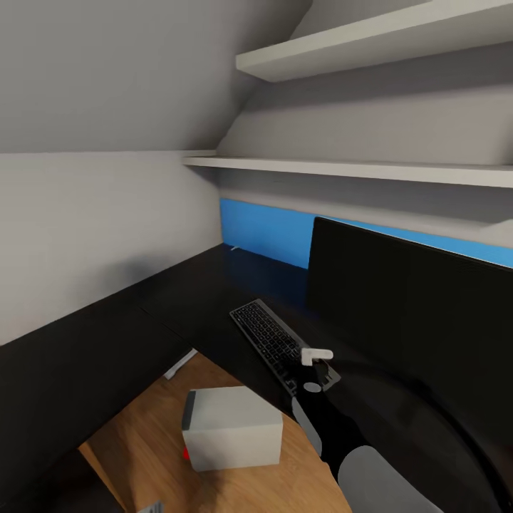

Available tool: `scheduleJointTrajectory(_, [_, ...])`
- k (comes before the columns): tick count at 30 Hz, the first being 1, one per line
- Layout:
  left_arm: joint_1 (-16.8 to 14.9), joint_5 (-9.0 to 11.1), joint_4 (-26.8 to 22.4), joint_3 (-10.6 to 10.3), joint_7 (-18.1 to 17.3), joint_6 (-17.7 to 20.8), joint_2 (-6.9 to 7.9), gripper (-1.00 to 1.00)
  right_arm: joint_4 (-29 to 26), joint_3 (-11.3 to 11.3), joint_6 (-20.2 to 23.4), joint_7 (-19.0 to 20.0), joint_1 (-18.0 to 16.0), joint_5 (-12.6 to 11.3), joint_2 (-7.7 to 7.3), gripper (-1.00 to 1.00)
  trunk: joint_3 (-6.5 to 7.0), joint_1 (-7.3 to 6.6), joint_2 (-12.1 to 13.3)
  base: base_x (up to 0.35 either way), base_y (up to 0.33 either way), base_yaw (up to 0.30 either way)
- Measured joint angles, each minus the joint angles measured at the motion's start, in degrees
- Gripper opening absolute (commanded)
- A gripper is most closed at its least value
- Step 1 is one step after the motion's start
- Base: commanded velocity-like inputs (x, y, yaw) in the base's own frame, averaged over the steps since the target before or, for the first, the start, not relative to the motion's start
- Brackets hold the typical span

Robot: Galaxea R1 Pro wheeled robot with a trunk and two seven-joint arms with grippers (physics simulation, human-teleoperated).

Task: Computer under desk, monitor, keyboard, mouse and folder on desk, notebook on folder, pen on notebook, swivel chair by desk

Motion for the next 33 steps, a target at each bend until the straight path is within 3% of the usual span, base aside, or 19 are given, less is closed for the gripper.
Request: scheduleJointTrajectory(33, [0.01, -0.04, 1.79, 0.25, -0.08, -0.11, 0.12, 1.0, 0.07, -0.26, -0.1, 0.21, 0.0, -0.07, 0.0, 1.0, 0.0, 0.0, 0.0, 0.082, -0.018, 0.0])
